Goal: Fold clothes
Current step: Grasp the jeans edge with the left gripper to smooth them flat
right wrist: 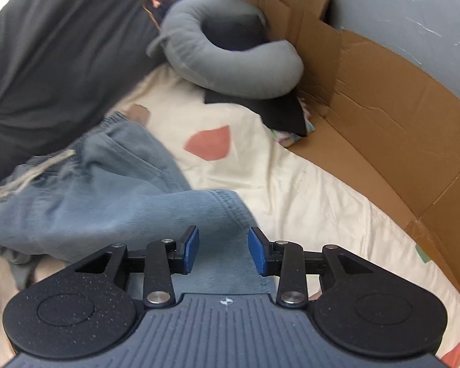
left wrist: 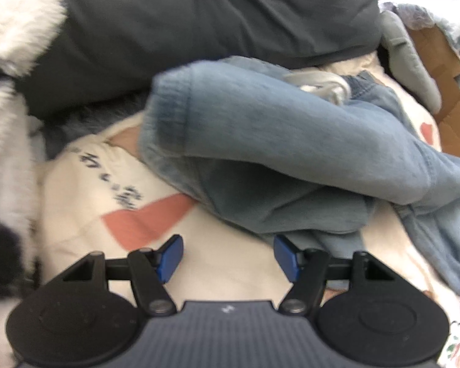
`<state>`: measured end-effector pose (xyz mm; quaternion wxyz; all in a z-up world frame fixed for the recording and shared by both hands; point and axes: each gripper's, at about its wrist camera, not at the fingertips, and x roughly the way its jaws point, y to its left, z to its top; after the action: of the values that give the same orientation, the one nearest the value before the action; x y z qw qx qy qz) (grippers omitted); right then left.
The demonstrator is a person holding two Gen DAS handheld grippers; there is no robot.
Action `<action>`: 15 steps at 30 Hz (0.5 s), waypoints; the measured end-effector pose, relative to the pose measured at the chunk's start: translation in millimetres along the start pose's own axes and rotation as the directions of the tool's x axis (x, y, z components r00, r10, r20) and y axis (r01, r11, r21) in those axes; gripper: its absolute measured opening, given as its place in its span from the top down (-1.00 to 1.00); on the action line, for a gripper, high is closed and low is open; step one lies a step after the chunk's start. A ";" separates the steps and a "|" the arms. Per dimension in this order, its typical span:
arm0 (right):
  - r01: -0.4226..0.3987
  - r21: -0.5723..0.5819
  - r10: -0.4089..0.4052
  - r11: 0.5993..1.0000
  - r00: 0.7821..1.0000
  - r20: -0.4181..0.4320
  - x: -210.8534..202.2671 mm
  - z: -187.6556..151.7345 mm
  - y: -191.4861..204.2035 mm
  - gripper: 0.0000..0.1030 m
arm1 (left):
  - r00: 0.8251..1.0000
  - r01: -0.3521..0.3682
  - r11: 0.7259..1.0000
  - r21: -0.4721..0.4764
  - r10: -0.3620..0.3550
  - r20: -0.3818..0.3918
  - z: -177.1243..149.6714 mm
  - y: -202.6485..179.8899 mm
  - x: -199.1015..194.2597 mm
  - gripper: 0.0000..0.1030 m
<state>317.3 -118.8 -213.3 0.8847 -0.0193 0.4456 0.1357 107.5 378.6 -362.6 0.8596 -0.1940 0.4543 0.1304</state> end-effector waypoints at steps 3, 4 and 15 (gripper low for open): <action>-0.045 -0.010 0.045 0.999 0.999 0.013 -8.5 -4.8 9.0 0.17 | 0.999 0.037 0.999 -0.005 -0.037 -0.011 -3.9 -10.1 9.1 -0.30; -0.062 -0.017 0.063 0.998 0.998 0.016 -10.5 -6.9 12.9 0.17 | 0.999 0.043 0.999 -0.010 -0.043 -0.014 -4.8 -12.5 13.0 -0.29; -0.161 -0.084 0.157 0.983 0.986 -0.046 -14.0 -38.5 51.7 0.17 | 0.995 0.093 0.995 -0.022 -0.092 0.037 -11.8 -32.3 31.6 0.67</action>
<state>266.0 -78.1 -220.9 0.8605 -0.0250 0.4564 0.2250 129.3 346.0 -387.9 0.8705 -0.2228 0.4275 0.0992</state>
